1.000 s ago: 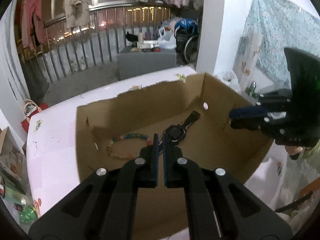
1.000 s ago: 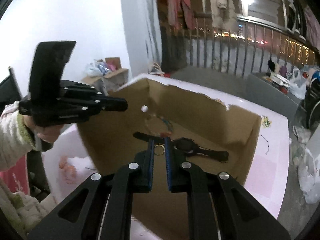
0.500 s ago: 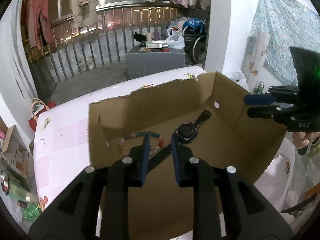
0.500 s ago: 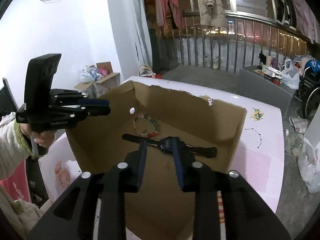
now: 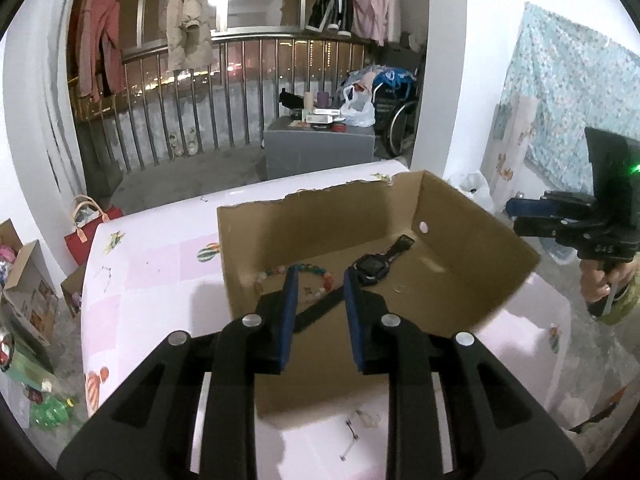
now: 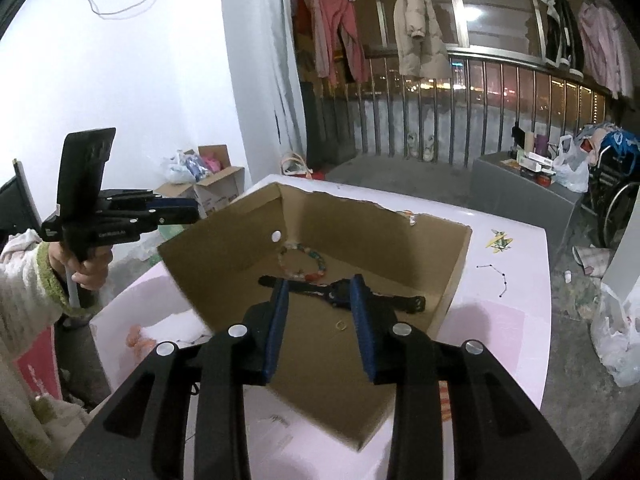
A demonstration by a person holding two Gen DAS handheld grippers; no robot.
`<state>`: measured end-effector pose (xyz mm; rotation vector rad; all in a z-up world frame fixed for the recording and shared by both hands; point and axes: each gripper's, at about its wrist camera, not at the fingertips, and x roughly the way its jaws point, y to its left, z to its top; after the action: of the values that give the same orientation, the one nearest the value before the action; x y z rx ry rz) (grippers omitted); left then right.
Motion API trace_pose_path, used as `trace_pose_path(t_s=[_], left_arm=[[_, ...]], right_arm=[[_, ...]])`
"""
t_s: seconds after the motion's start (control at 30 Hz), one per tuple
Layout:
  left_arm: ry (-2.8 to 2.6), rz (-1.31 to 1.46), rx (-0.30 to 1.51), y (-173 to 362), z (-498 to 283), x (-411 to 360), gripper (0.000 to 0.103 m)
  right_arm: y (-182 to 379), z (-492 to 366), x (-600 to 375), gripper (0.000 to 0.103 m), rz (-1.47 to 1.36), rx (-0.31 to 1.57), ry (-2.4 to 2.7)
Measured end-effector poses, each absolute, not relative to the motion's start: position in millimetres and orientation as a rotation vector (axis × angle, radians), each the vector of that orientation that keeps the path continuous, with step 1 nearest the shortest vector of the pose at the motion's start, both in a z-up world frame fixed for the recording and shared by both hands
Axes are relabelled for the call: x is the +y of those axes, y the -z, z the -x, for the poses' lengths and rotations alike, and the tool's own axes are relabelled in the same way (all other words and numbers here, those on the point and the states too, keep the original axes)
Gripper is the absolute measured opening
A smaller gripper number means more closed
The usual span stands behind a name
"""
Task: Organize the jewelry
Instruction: 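Move both grippers back to the small earrings on the table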
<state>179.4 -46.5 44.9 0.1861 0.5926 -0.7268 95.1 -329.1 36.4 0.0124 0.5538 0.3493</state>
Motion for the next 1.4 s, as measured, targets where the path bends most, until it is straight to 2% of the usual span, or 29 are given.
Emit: trace_pose_path(t_s=[0.27,0.57,1.0,1.13,1.4], left_arm=[[0.788,-0.19,0.588,-43,-128,-27,0.025],[0.839,-0.211,0.643,-12,-91,-35,0.026],[0.794,-0.308,0.7,53,-100,-63,0.026],[0.758,-0.36,0.719,66,-114,-70,0.026],[0.733,-0.406,0.765,82,-125,-79,0.026]], right_arm=[[-35,-45,-322,0.032,-0.018,0.535,-0.365],[-10,-14,-310,0.032,0.011,0.606,-0.358],[31,-19,-304,0.031,0.012,0.683,-0.38],[42,-27,-301,0.026,0.019,0.7,-0.388],[54,-37,-298,0.025,0.026,0.715,-0.402]])
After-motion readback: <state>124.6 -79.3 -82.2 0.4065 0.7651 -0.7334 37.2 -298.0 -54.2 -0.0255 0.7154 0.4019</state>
